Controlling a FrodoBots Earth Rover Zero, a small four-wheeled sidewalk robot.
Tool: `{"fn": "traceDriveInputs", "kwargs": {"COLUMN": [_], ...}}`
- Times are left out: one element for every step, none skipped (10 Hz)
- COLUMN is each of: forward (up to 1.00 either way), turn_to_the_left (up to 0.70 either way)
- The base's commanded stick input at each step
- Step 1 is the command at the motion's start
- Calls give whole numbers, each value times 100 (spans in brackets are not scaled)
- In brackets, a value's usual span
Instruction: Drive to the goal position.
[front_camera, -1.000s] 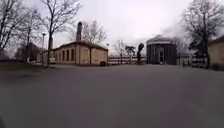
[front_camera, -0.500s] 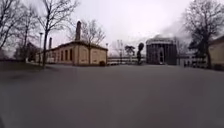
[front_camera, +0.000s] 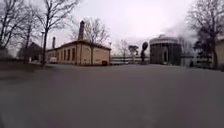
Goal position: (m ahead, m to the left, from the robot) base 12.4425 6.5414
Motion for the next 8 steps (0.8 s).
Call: {"fn": "traceDriveInputs", "kwargs": {"forward": [100,100,100,100,100,100,100,100], "turn_to_the_left": [40,40,24,0,0,0,0,0]}}
